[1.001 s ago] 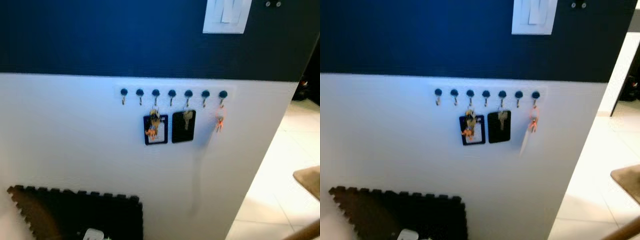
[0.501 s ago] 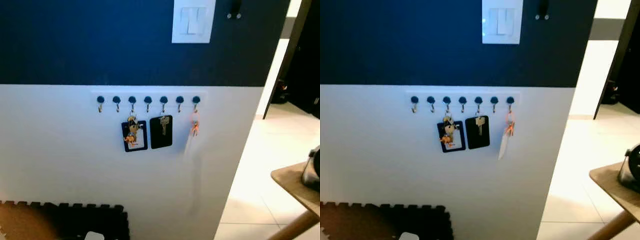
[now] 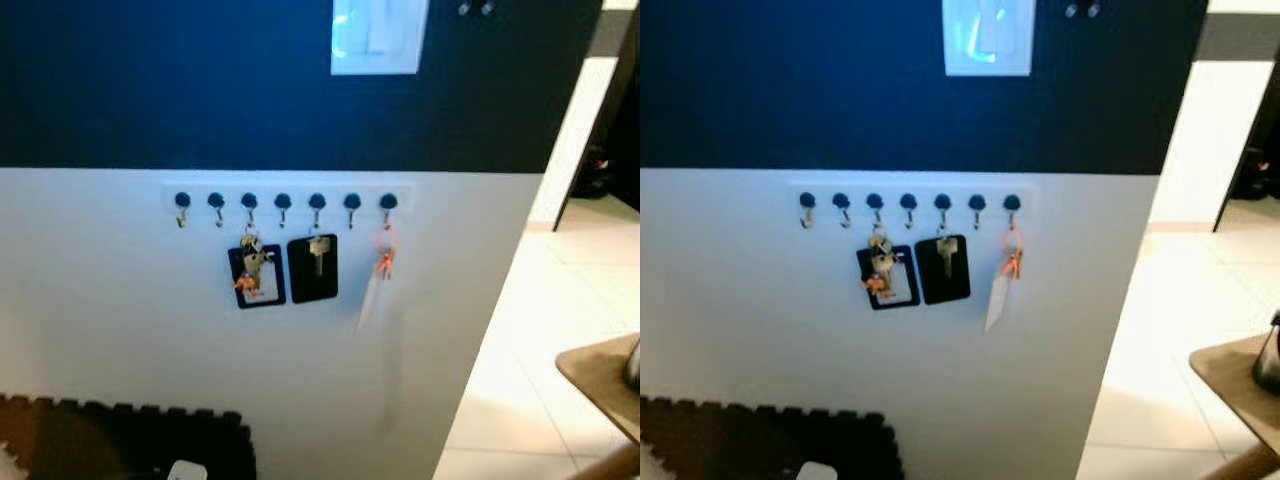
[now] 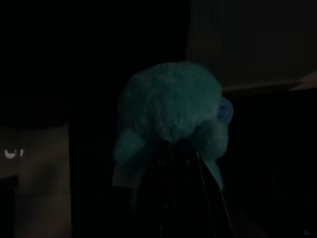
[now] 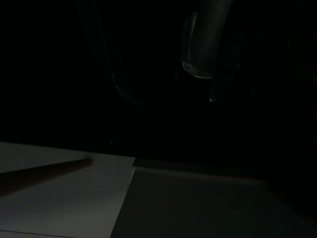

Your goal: Hang keys on a hook

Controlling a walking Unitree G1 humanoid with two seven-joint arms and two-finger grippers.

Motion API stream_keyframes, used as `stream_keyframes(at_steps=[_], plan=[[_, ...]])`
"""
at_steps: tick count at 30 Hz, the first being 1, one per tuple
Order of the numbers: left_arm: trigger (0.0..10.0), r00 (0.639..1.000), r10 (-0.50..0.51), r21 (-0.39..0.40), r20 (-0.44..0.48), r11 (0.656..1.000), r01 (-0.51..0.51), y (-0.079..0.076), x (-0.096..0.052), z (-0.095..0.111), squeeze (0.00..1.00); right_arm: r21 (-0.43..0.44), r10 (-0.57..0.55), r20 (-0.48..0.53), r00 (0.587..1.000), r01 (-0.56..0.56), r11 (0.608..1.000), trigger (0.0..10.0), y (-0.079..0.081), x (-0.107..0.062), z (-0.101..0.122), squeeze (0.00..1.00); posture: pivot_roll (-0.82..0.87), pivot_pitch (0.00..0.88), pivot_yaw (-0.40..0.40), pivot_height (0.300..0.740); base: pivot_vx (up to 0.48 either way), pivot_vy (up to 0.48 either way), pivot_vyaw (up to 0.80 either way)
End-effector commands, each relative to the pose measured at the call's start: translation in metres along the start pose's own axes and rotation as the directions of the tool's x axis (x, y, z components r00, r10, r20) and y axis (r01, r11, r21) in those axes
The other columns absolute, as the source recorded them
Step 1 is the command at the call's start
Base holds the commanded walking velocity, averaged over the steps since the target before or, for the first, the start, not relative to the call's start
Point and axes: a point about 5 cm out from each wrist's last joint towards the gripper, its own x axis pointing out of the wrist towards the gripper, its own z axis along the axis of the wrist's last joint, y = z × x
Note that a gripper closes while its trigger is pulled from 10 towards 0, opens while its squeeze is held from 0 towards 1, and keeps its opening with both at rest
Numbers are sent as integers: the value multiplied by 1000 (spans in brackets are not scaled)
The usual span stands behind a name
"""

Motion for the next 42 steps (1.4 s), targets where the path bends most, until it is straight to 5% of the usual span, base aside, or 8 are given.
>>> stream_keyframes(at_steps=[1, 21, 42], plan=[[10000, 1000, 16, 4, -23, 1000, -16, 6, -3, -6, 0, 9, 2, -14, 1000, -2, 1000, 10000, 2, 0, -3, 0, 55, 19, 27, 740, 0, 0, 0], [10000, 999, 15, 50, -29, 999, -14, 5, -2, -5, 0, 4, 1, -14, 1000, -1, 1000, 10000, 1, -1, -3, 0, 54, 16, 27, 740, 0, 0, 0], [10000, 1000, 11, 53, -5, 999, -10, 6, -3, -3, 0, 5, 0, -15, 1000, 1, 1000, 10000, 1, -1, -3, 0, 56, 23, 27, 740, 0, 352, 0]])
